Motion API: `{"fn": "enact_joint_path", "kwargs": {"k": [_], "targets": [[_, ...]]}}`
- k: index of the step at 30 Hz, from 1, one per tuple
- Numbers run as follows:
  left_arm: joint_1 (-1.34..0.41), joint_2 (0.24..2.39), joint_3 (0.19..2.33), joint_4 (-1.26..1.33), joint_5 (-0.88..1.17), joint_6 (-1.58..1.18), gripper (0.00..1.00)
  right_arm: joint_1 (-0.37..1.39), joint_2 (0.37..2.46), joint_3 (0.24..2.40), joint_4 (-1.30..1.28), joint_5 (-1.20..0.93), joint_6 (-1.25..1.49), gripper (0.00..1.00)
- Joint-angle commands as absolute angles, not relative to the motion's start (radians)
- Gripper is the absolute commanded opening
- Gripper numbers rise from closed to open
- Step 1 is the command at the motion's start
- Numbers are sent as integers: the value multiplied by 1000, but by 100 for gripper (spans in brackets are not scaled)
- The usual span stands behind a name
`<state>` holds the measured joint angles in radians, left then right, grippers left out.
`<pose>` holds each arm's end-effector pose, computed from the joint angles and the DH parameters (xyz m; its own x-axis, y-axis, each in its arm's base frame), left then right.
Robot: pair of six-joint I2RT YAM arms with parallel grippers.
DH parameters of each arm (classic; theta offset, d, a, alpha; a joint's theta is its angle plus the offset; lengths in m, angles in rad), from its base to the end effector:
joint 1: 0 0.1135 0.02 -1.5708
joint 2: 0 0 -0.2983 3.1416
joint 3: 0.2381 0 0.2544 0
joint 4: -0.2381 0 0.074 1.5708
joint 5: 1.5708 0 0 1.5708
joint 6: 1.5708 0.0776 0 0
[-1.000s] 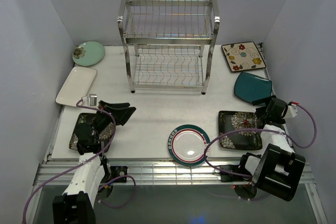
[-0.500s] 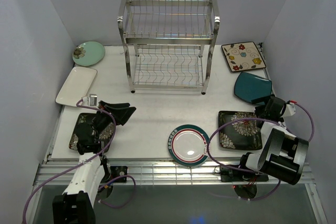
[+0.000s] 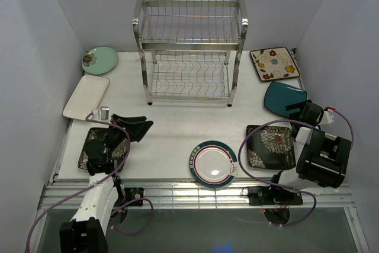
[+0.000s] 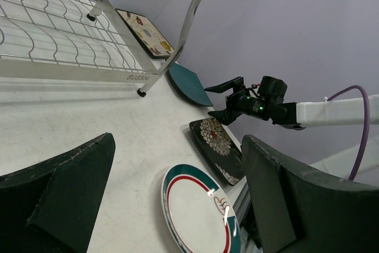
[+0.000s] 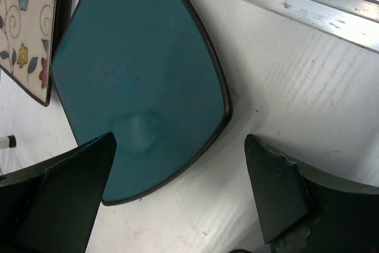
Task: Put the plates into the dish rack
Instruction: Pick up the plate at the center of the board.
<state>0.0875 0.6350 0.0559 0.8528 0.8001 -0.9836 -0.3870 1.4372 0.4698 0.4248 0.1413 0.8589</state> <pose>0.1472 -0.0430 0.2400 -0.3730 -0.6149 -0.6948 0.5717 0.4376 -0.6941 0.2729 -0.1230 0.1617 0.0551 0.7870 -0.6145 0.6791 0.4216 0.6009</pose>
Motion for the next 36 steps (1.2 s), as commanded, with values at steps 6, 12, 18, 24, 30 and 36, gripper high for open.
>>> {"fn": "enact_joint_path", "kwargs": {"k": [6,12,18,24,30,36], "targets": [[86,629,41,851,784,-1003,98,-393,1571,548,466,100,887,89],[86,621,37,851,784,-1015,98,-391,1629,575,491,92,900,75],[86,607,35,851,784,-1029,98,-393,1667,601,512,80,904,54],[84,611,34,851,784,-1038,98,-393,1689,623,517,71,907,35],[86,614,29,851,784,-1043,98,-391,1655,591,541,80,927,10],[86,611,29,851,785,-1046,98,-385,1576,546,564,87,925,8]]}}
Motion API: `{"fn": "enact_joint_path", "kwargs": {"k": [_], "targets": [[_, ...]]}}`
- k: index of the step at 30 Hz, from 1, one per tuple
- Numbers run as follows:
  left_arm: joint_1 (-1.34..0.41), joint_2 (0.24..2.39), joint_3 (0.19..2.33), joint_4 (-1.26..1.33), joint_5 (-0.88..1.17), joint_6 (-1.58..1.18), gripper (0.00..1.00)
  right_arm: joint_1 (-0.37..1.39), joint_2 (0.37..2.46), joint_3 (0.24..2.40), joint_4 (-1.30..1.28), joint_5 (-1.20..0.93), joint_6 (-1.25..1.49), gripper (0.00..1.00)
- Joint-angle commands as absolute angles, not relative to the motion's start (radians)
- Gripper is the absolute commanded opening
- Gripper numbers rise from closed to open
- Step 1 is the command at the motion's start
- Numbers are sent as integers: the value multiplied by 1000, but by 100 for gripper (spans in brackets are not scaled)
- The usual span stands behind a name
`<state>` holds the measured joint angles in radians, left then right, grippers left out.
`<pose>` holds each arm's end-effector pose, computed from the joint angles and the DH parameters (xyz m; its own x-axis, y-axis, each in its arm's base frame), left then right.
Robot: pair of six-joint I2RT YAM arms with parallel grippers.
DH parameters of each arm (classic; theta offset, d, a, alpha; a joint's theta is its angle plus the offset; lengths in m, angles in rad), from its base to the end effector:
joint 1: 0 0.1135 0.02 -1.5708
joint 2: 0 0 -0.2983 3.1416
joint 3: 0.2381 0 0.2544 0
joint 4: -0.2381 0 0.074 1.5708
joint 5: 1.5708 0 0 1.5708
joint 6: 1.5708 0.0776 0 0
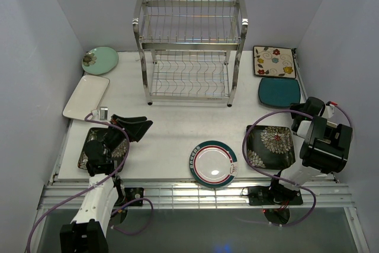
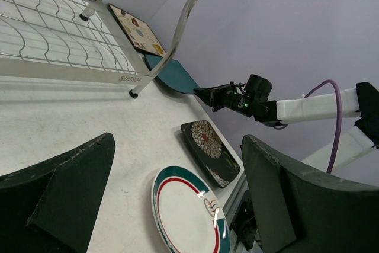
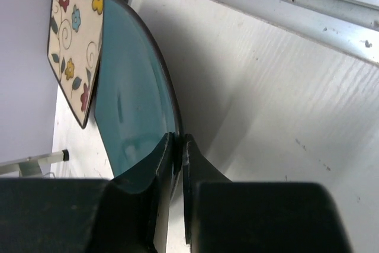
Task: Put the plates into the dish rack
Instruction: Pick up the plate at the center of the board.
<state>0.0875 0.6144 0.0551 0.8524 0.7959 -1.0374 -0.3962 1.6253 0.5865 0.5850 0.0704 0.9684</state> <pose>0.1448 -0.0430 0.2422 -0.3878 -0.6388 -0.6645 0.5632 0.4065 -0.7194 0.3203 -0.1399 0.1624 0.1361 0.8340 -0.5347 0.5844 0.3682 0.7231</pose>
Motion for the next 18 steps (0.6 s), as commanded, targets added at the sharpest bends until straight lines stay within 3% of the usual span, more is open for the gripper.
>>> {"fn": "enact_joint_path", "kwargs": {"k": [1,18], "targets": [[86,612,28,851,784,-1046,98,-385,1563,534,578,86,925,8],[84,626,23,853,778,-1048,98,-376,1488,503,520,77,923,8]]}}
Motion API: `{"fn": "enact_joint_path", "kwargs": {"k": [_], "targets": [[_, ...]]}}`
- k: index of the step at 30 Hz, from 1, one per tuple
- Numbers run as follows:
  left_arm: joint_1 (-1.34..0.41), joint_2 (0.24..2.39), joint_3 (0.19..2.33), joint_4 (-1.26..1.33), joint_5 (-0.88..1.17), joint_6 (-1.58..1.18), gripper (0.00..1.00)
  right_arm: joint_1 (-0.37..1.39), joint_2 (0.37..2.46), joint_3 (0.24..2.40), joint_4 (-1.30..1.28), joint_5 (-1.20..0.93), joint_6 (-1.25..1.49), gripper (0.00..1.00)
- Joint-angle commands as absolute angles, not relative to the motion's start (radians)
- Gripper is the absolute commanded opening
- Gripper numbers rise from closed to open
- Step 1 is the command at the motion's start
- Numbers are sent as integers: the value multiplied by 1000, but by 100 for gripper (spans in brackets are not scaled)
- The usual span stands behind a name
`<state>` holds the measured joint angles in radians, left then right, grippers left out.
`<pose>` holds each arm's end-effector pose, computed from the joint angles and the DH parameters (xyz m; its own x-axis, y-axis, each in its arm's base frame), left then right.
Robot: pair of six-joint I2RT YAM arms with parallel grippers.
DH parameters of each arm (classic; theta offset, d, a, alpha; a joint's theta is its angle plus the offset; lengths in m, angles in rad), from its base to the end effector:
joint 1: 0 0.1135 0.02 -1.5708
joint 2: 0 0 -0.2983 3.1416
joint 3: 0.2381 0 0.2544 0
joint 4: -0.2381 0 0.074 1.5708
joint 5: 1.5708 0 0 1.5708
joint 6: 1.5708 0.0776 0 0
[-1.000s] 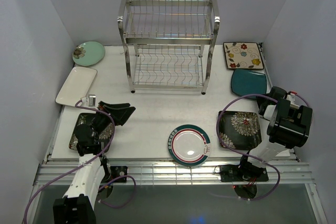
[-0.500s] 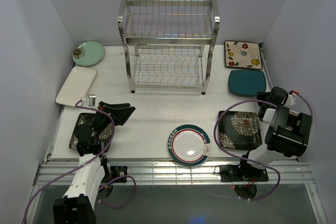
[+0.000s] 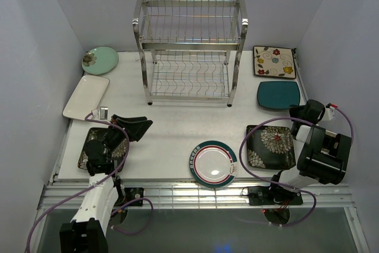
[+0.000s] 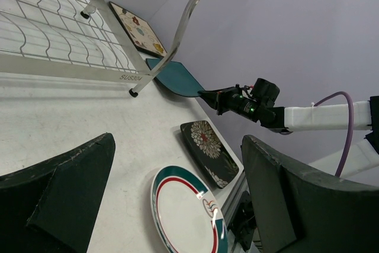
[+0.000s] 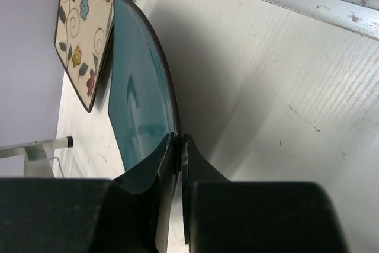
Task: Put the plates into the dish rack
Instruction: Pick up the plate at the center of the board.
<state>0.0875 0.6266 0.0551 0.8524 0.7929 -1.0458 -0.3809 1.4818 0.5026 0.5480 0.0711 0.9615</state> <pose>0.1465 -0.0426 0.2408 -0.3985 -0.6446 -0.6525 0.5500 0.4013 -0.7324 0.2938 -0.1236 0.1756 0.1312 0.8286 -0.5443 0.5647 0.3888 0.7280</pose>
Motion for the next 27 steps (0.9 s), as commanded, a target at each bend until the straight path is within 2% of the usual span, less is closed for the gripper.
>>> {"fn": "enact_joint_path", "kwargs": {"k": [1,12,20,22,27], "targets": [[86,627,23,853,778,-1046,98,-376,1500,509,514,77,920,8],[86,632,21,853,776,-1045,98,-376,1608,549,497,80,919,10],[84,632,23,853,776,-1046,98,-376,1675,563,503,48,925,24],[84,632,23,853,778,-1045,98,-376,1687,564,508,38,925,31],[84,632,23,853,778,-1046,98,-376,1716,574,512,12,920,38]]}}
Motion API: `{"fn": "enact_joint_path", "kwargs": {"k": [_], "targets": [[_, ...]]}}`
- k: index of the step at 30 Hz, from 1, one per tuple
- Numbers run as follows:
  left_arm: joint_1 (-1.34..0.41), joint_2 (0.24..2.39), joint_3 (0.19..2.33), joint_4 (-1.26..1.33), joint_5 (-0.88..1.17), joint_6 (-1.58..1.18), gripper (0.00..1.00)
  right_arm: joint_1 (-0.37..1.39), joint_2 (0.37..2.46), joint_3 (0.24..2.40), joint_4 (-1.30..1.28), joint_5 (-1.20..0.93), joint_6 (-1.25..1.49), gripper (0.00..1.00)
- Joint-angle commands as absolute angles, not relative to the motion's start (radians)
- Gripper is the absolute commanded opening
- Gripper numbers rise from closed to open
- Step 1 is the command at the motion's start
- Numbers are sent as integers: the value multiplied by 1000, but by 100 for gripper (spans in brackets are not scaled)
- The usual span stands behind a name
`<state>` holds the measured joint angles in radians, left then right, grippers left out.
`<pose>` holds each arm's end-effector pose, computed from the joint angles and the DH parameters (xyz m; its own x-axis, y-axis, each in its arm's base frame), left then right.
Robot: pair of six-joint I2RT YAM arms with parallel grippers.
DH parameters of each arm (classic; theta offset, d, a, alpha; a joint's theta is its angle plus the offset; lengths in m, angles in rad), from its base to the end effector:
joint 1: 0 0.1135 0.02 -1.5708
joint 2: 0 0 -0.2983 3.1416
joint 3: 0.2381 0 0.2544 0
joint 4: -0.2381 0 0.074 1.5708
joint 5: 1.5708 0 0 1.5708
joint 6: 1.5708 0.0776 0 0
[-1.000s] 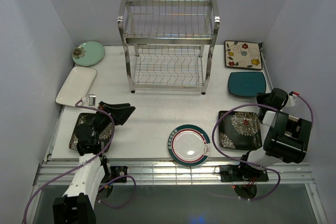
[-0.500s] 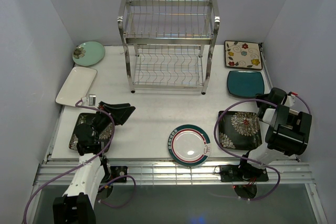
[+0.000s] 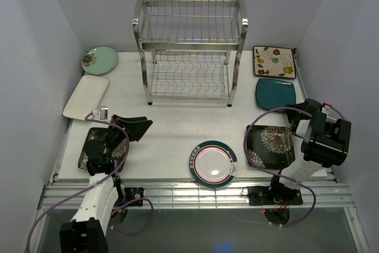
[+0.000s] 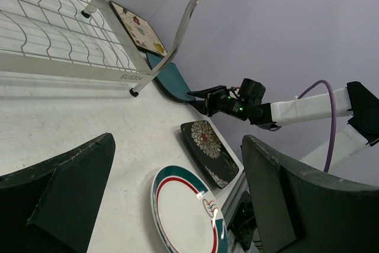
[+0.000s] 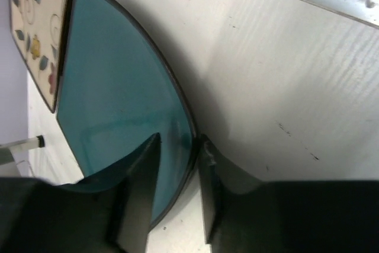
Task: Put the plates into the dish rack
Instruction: Pick up the plate at the center of the board.
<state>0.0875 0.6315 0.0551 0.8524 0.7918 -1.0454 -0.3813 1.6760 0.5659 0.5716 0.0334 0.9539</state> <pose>0.1471 -0.0425 0.2402 -0.4008 -0.6453 -0.6503 0.5462 0.4016 -0.7351 0.3193 -0.1308 0.1377 0.0497 0.8584 -0.5106 0.6188 0.3748 0.6903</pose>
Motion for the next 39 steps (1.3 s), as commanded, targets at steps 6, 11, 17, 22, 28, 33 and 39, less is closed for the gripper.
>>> {"fn": "enact_joint_path", "kwargs": {"k": [6,11,17,22,28,33,39], "targets": [[84,630,25,853,779,-1048,98,-376,1695,522,601,8,919,67],[84,623,25,853,781,-1046,98,-376,1710,541,597,-31,916,84],[84,626,25,853,782,-1048,98,-376,1727,566,581,-40,902,90],[84,630,25,853,782,-1048,98,-376,1761,603,566,-63,896,88],[84,611,21,854,778,-1043,98,-377,1802,673,523,-84,877,76],[84,621,23,854,778,-1043,98,-379,1830,709,500,-89,870,58],[83,624,26,854,779,-1043,98,-379,1821,700,495,-81,879,15]]}}
